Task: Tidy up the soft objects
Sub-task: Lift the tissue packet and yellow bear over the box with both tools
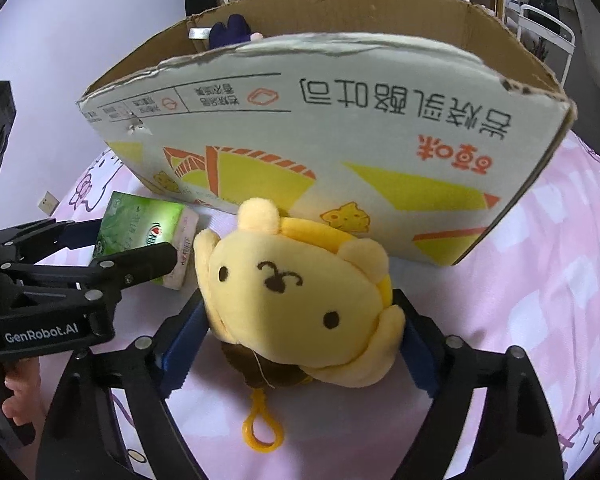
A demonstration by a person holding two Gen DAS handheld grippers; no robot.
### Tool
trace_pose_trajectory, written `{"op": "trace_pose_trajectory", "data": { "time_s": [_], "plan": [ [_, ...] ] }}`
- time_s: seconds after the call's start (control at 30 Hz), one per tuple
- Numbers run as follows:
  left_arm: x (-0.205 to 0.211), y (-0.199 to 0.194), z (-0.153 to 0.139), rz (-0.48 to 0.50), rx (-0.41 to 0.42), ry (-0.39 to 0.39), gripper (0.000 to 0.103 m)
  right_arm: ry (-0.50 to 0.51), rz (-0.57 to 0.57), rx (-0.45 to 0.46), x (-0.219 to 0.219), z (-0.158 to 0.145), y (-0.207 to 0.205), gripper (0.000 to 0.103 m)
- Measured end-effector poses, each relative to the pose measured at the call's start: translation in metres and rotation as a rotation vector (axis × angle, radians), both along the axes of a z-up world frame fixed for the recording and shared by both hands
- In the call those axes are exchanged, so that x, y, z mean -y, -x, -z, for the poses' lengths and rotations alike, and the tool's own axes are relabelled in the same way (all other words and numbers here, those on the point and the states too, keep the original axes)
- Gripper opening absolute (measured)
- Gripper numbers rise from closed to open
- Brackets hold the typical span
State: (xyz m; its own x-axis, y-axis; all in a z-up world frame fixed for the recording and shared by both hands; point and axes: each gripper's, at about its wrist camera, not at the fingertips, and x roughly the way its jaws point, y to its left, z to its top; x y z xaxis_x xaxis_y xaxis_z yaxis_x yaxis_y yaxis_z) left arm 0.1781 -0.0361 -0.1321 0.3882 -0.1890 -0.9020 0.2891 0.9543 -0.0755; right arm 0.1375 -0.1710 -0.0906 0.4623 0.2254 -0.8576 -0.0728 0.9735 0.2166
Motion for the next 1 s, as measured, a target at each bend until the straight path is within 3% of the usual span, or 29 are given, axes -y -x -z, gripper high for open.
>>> {"op": "trace_pose_trajectory", "data": {
  "time_s": [0.33, 0.53, 0.7, 0.8, 0.9, 1.0],
  "plan": [
    [-0.022, 0.026, -0.033, -0.071, 0.099, 0.005, 0.072, 0.002, 0.065, 0.076, 0.015, -0.029, 0.018, 0.088],
    [-0.035, 0.050, -0.067, -0.123, 0.251, -0.040, 0.072, 0.027, 0.111, 0.266, 0.029, -0.076, 0.044, 0.088],
    [-0.053, 0.061, -0.100, -0.127, 0.370, 0.021, 0.072, 0.057, 0.121, 0.416, 0.020, -0.110, 0.059, 0.088],
    [-0.052, 0.068, -0.120, -0.101, 0.418, 0.032, 0.072, 0.068, 0.129, 0.486, 0.014, -0.126, 0.062, 0.088],
    [-0.050, 0.075, -0.142, -0.077, 0.492, -0.008, 0.073, 0.080, 0.139, 0.538, 0.011, -0.141, 0.063, 0.088],
    [-0.051, 0.076, -0.158, -0.072, 0.531, 0.013, 0.072, 0.070, 0.141, 0.571, 0.012, -0.153, 0.059, 0.088]
  ]
}}
